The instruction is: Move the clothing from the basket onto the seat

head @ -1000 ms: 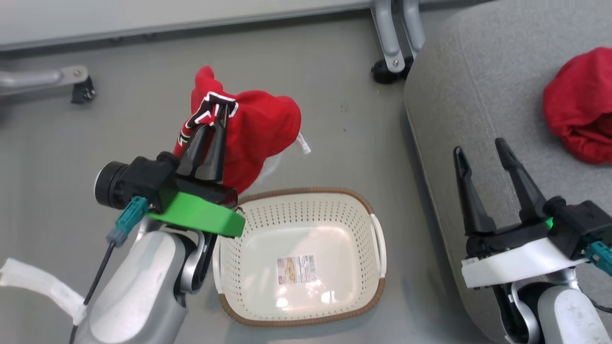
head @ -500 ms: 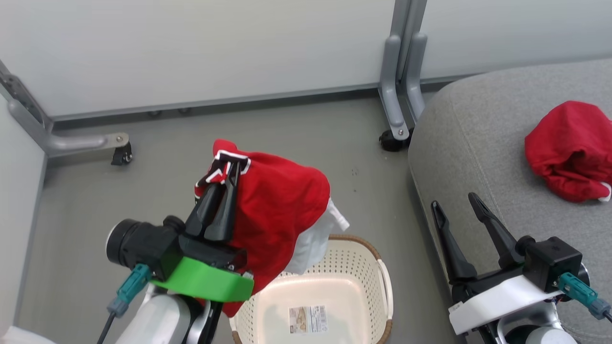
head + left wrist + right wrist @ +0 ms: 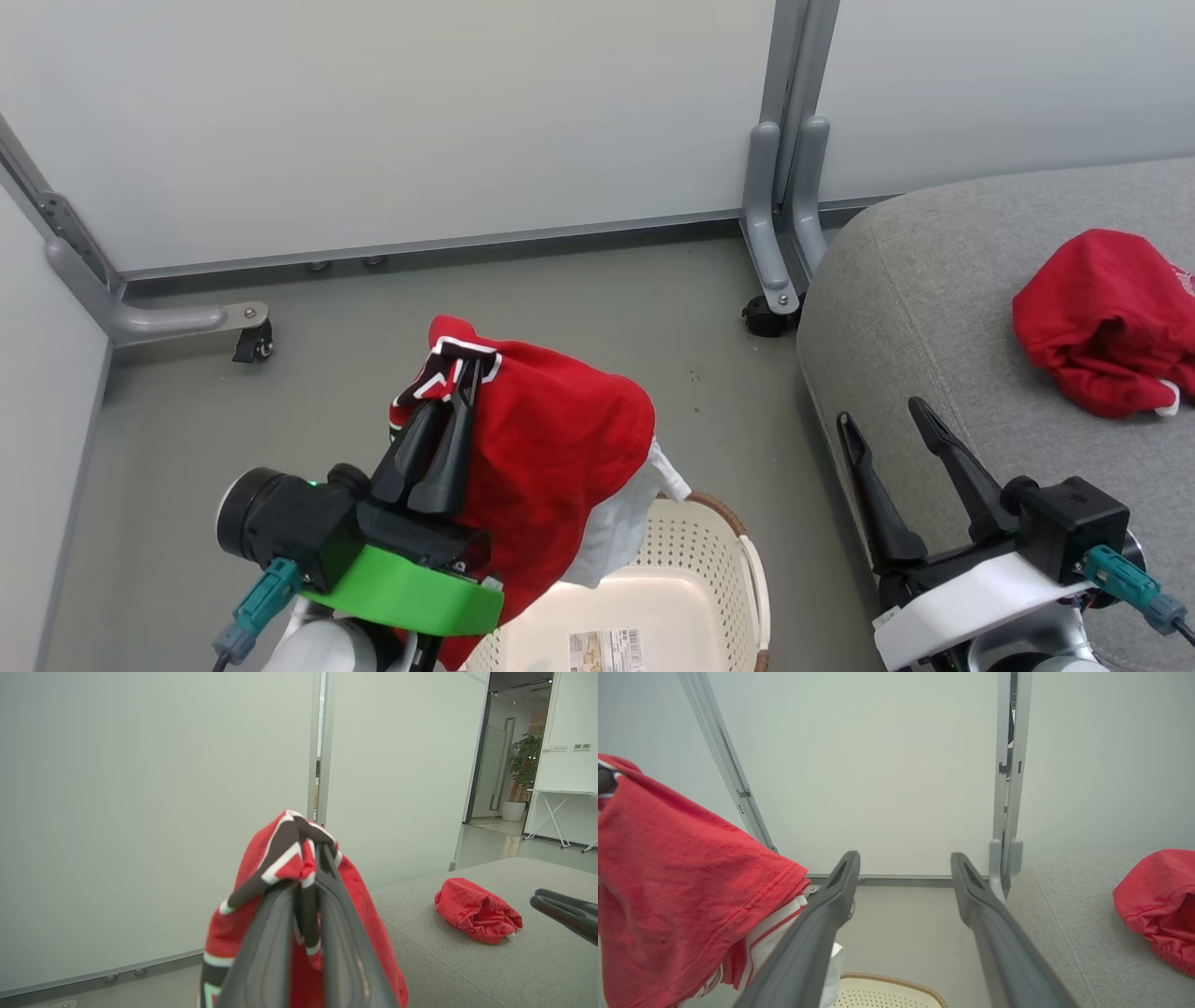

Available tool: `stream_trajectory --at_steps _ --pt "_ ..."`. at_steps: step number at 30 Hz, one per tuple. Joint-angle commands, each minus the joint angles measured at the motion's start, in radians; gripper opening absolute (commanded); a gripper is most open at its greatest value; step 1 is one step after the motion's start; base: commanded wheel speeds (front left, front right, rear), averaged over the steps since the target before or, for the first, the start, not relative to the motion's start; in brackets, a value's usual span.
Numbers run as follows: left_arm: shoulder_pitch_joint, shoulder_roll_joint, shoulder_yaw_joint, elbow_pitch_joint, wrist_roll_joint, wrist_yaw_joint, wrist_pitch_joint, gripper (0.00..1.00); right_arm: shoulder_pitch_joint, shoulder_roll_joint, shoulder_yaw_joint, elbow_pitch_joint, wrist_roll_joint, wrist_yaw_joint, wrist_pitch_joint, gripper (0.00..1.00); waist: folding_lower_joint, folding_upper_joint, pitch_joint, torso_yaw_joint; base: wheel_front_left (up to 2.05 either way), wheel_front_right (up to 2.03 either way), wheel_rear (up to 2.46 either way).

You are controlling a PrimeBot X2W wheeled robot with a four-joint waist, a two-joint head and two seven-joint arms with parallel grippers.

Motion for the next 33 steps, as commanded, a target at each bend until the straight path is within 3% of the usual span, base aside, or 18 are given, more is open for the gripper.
stream_trajectory --at_steps 1,13,26,33 --pt "0.011 0.006 0.000 -0.005 0.000 0.004 0.000 0.00 0.000 0.001 -0.001 -0.003 0.007 0.000 -0.001 1.00 0.0001 0.0000 0.001 0.000 0.00 0.00 0.00" --pt "-0.023 -0.001 -0.012 -0.003 0.002 -0.007 -0.002 0.00 -0.014 0.004 0.043 0.014 0.013 0.000 0.007 1.00 0.0001 0.0000 0.018 0.015 0.00 0.00 0.00" --pt "-0.080 -0.019 -0.059 0.003 0.021 -0.036 0.012 0.00 -0.234 -0.001 0.383 0.217 0.114 0.000 -0.050 1.00 0.0001 0.0000 0.074 0.064 0.00 0.00 0.00" --pt "-0.098 -0.027 -0.085 0.008 0.028 -0.050 0.014 0.00 -0.378 0.012 0.508 0.345 0.170 0.000 -0.105 1.00 0.0001 0.0000 0.090 0.082 0.00 0.00 0.00"
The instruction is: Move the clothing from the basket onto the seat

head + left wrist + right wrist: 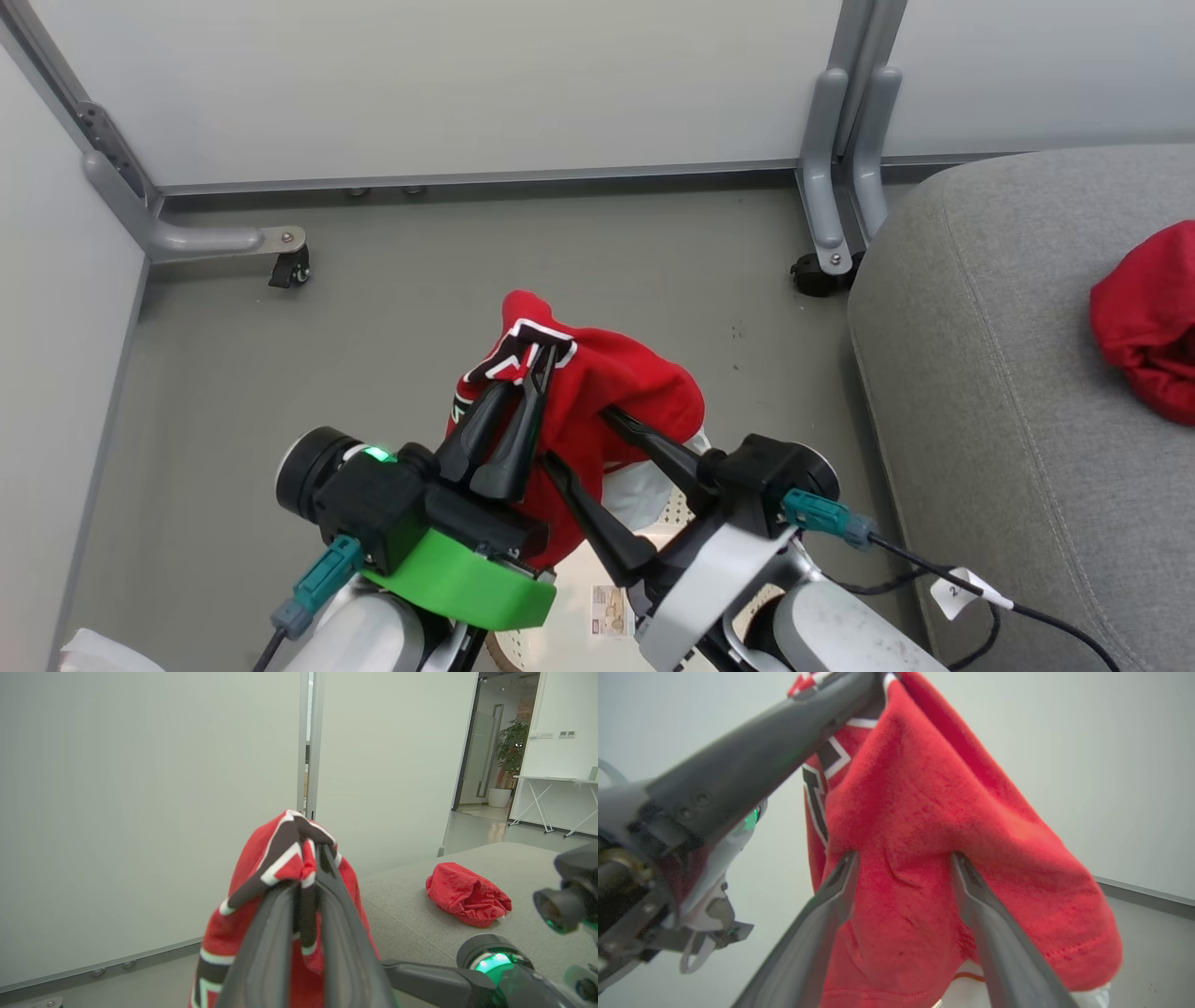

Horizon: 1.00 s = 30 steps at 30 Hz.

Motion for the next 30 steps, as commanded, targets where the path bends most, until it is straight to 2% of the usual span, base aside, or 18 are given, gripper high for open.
stream_trajectory --at_steps 1,7,18,19,20,21,30 --pt "-0.016 -0.004 -0.007 0.000 0.008 -0.008 0.001 0.00 -0.035 0.002 0.016 0.025 0.015 0.000 -0.016 1.00 0.0000 0.0000 0.005 0.006 0.00 0.00 0.00" --pt "-0.024 -0.021 -0.038 0.012 0.006 -0.021 0.006 0.00 -0.132 0.008 0.081 0.123 0.065 0.000 -0.058 1.00 0.0000 0.0000 0.005 0.016 0.00 0.00 0.00" --pt "-0.032 -0.028 -0.065 0.028 0.007 -0.031 0.006 0.00 -0.233 0.009 0.144 0.181 0.158 0.000 -0.136 1.00 0.0000 0.0000 0.013 0.020 0.00 0.00 0.00" --pt "-0.034 -0.028 -0.066 0.028 0.005 -0.032 0.005 0.00 -0.240 0.009 0.146 0.189 0.162 0.000 -0.140 0.60 0.0000 0.0000 0.013 0.020 0.00 0.00 0.00" --pt "-0.035 -0.028 -0.067 0.029 0.004 -0.033 0.004 0.00 -0.243 0.009 0.148 0.194 0.165 0.000 -0.142 0.11 0.0000 0.0000 0.013 0.021 0.00 0.00 0.00" --pt "-0.035 -0.029 -0.067 0.030 0.003 -0.032 0.003 0.00 -0.248 0.009 0.152 0.198 0.169 0.000 -0.144 0.00 0.0000 0.0000 0.012 0.021 0.00 0.00 0.00" --pt "-0.027 -0.026 -0.068 0.034 -0.007 -0.026 0.002 0.00 -0.270 0.009 0.175 0.225 0.197 0.000 -0.158 0.00 0.0000 0.0000 0.004 0.017 0.00 0.00 0.00"
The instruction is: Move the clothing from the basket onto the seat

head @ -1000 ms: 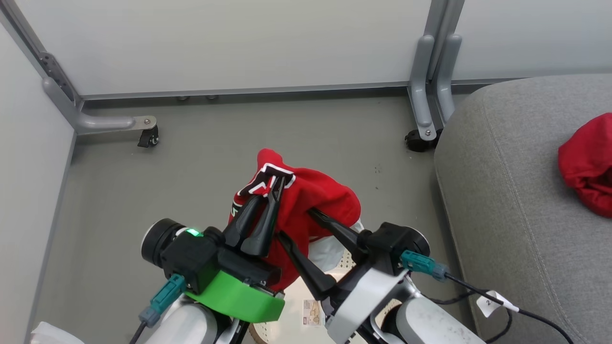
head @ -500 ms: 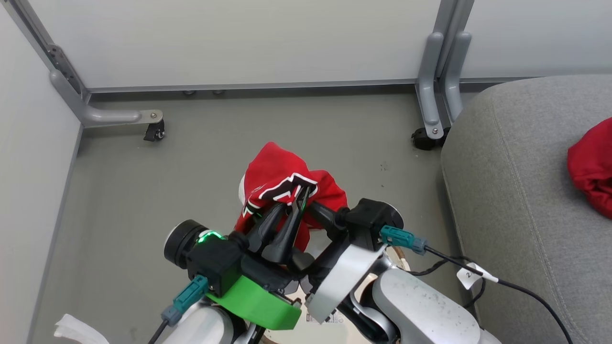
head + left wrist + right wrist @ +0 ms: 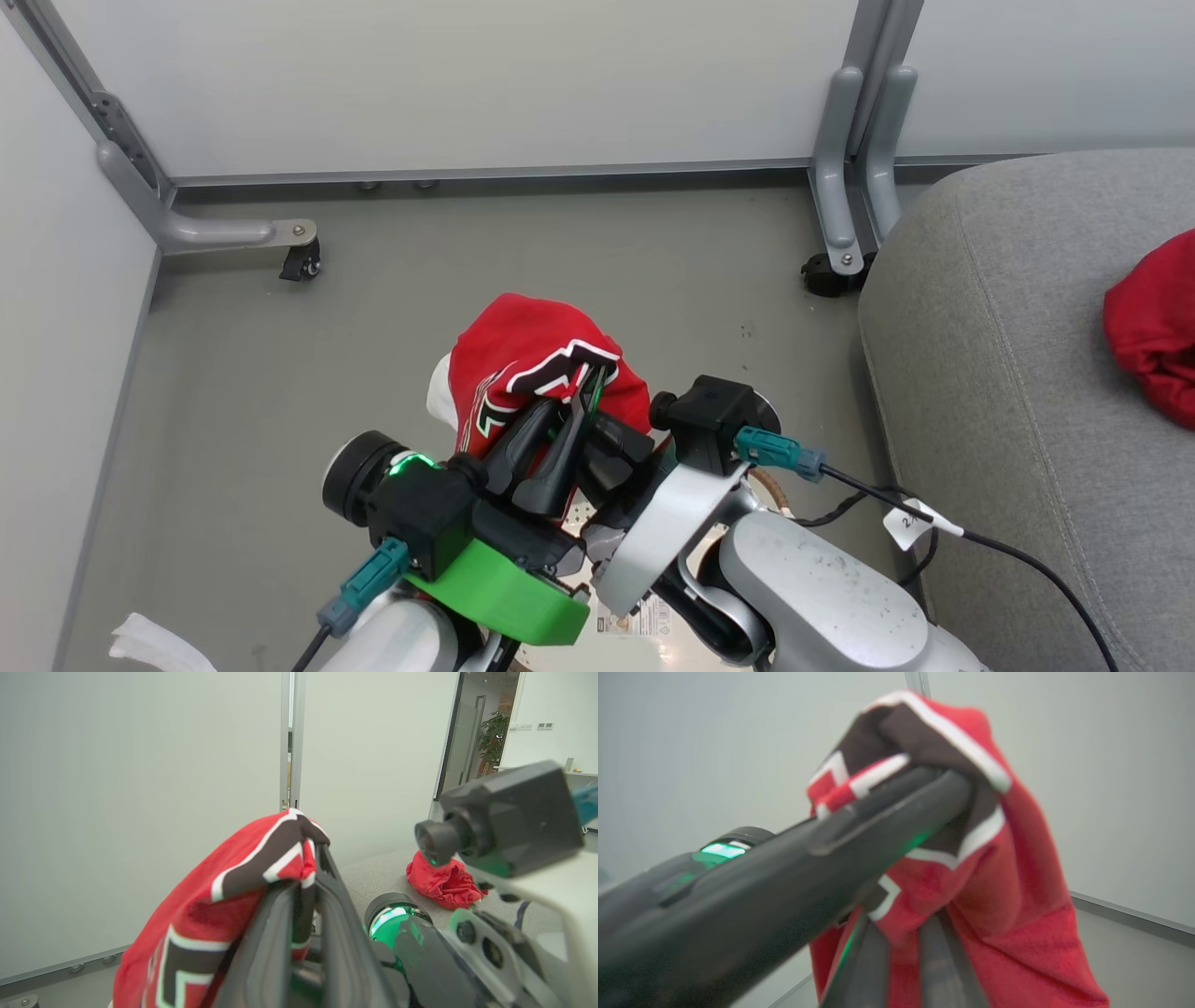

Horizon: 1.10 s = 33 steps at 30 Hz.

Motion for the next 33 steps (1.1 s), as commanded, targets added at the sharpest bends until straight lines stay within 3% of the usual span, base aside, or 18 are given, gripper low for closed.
stream_trajectory --at_steps 1,11,12,13,21,33 --pt "-0.005 0.002 -0.002 0.000 -0.007 0.000 -0.002 0.00 -0.013 0.000 0.003 0.005 0.005 0.000 -0.008 0.00 0.0000 0.0000 -0.002 0.000 0.00 0.00 0.00" --pt "-0.001 0.005 0.005 0.006 -0.009 0.014 -0.009 0.00 -0.022 0.000 0.011 0.025 0.014 0.000 -0.011 0.00 0.0000 0.0000 -0.005 -0.003 0.00 0.00 0.00" --pt "0.002 0.005 0.009 0.007 -0.006 0.023 -0.008 0.47 -0.024 0.000 0.011 0.026 0.015 0.000 -0.012 0.00 0.0000 0.0000 -0.006 -0.003 0.00 0.00 0.00" --pt "0.002 0.008 0.011 0.007 0.002 0.029 -0.010 1.00 -0.027 0.000 0.009 0.028 0.014 0.000 -0.013 0.00 0.0000 0.0000 -0.007 -0.002 0.00 0.00 0.00" --pt "0.046 0.058 0.031 -0.010 0.010 0.055 -0.008 1.00 -0.039 0.000 -0.028 0.047 -0.009 0.000 -0.021 0.00 0.0000 0.0000 -0.014 0.006 0.00 0.00 0.00" --pt "0.142 0.163 -0.001 -0.055 -0.001 0.048 0.079 1.00 -0.015 0.000 -0.098 0.092 -0.062 0.000 -0.013 0.00 0.0000 0.0000 -0.019 0.037 0.00 0.00 0.00"
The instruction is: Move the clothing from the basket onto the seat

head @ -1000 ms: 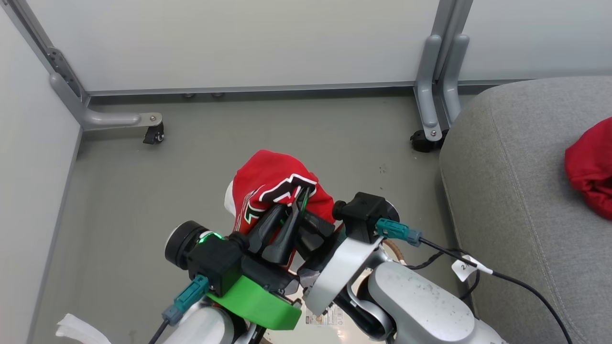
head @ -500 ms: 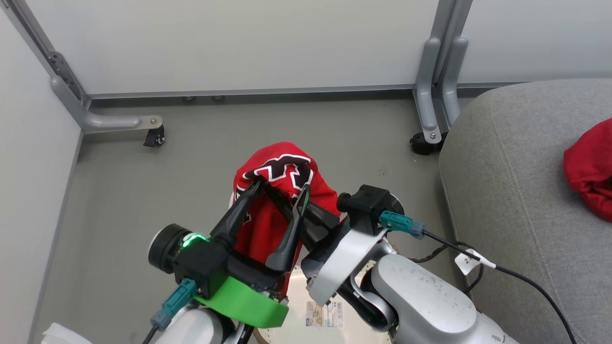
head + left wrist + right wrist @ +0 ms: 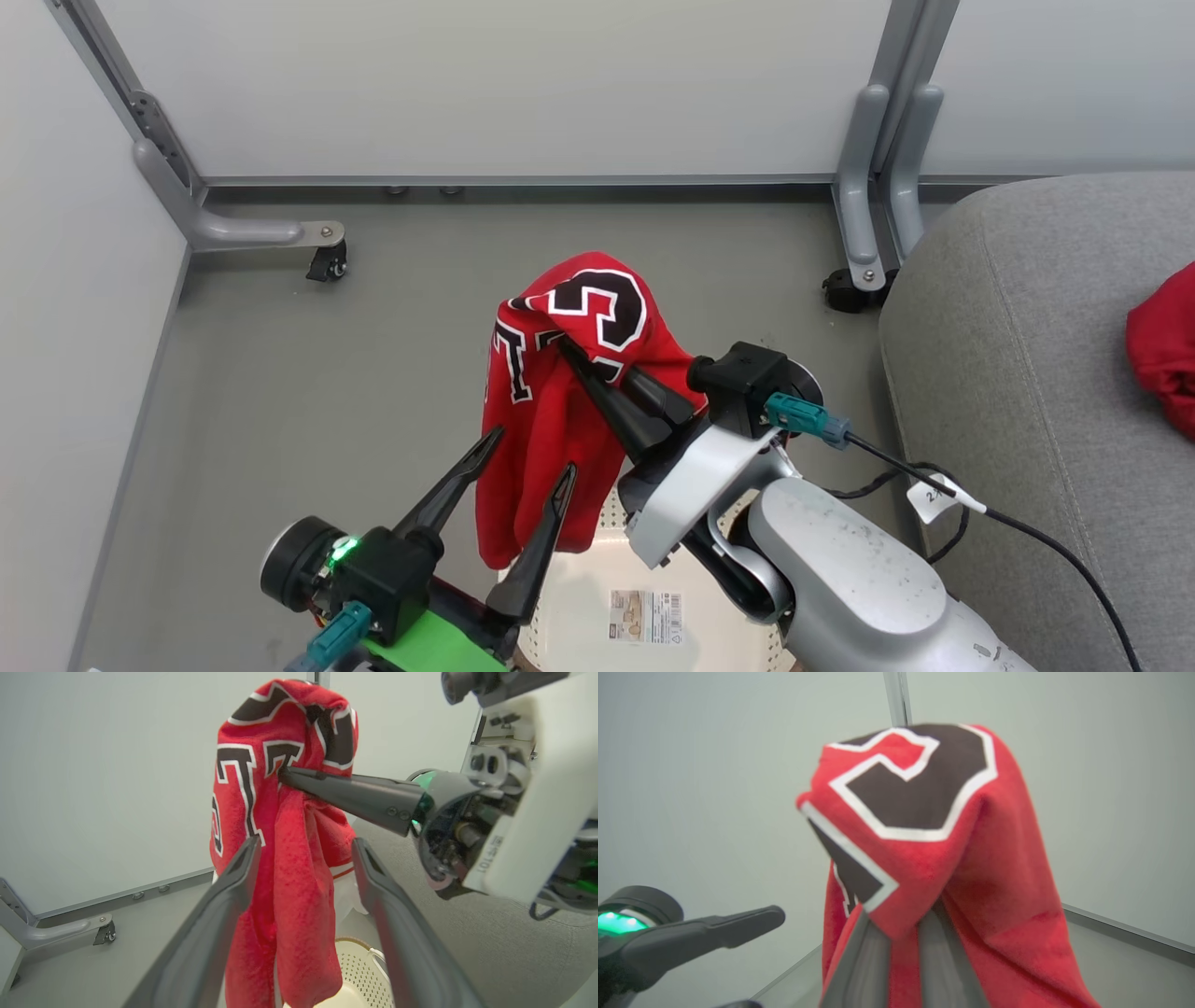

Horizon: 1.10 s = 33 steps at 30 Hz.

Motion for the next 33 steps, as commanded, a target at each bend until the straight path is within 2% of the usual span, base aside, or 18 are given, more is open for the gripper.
stream_trajectory --at_steps 1,11,17,25,33 --pt "0.015 0.015 -0.002 -0.005 -0.002 0.000 0.008 1.00 0.011 -0.001 -0.007 0.005 -0.008 0.000 0.001 0.00 0.0000 -0.0001 0.001 0.002 0.00 0.00 0.00" --pt "0.031 0.046 -0.018 -0.029 0.003 0.000 0.040 1.00 0.031 -0.001 -0.014 0.023 -0.034 0.000 0.018 0.00 0.0000 -0.0001 -0.002 0.003 0.00 0.00 0.00" --pt "0.027 0.055 -0.025 -0.038 0.006 -0.002 0.048 1.00 0.036 -0.001 -0.032 0.041 -0.058 0.000 0.024 0.00 0.0000 -0.0001 0.009 -0.028 0.00 0.00 0.00" --pt "-0.004 0.058 -0.039 -0.044 0.010 -0.021 0.056 1.00 0.023 -0.023 -0.086 0.060 -0.096 0.000 0.023 0.00 0.0000 -0.0001 0.059 -0.137 0.00 0.00 0.00" --pt "-0.044 0.055 -0.055 -0.047 0.016 -0.040 0.070 1.00 0.017 -0.051 -0.172 0.056 -0.117 0.000 0.011 0.00 0.0000 -0.0001 0.101 -0.300 0.00 0.00 0.00"
